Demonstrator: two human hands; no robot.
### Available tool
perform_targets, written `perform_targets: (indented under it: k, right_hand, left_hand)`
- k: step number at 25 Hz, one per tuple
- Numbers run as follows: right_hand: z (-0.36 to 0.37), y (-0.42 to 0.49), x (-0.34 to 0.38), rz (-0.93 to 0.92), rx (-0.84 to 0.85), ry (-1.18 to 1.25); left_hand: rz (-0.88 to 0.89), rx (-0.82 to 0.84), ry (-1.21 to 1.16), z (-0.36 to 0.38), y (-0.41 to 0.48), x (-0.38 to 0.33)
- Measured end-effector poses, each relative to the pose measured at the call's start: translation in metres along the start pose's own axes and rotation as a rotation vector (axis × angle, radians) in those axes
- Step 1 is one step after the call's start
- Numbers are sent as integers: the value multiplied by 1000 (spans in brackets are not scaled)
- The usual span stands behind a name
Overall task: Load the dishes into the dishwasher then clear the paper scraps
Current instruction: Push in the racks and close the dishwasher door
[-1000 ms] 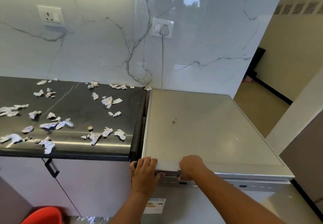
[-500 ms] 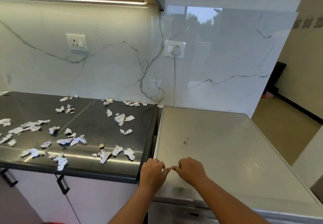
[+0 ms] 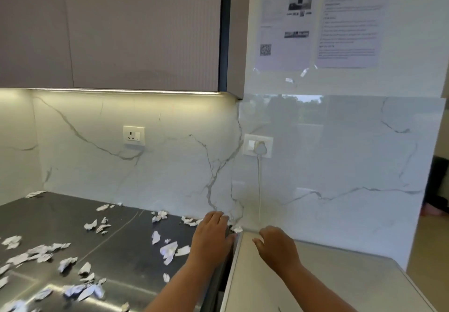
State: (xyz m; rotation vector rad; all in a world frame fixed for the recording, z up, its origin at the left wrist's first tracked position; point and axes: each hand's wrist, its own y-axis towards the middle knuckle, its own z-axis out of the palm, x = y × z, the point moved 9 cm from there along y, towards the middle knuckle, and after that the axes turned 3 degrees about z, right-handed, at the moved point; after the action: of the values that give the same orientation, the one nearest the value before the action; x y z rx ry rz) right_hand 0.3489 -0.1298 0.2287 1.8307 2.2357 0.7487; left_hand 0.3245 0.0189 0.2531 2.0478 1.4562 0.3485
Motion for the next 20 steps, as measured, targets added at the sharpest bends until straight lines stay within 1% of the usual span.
perform_targets:
  k: [2,5,8,10,16,19,20]
  right_hand:
    - [-17,30,1,-34,-91,-9]
    - [-35,64,5,-41,-184,-24]
    - [-42,88,9,-10,-224,-47]
    - [-42,102,12,-1,-219,-68]
    - [-34,130,13,39,-203,-83]
    - [-17,138,1,86,-173,-152]
    - [-12,140,-4,95,-149,-135]
  left_hand:
    - [11,-51,13,-13,29,0]
    - [37,-78,15,-19,69,0]
    - [73,-91,16,-17,108,2]
    - [93,-81,29,-11,134,7]
    - [169,132,84,41,198,21]
    - [197,201,116,72,230,27]
    - [206,218,126,82,242,29]
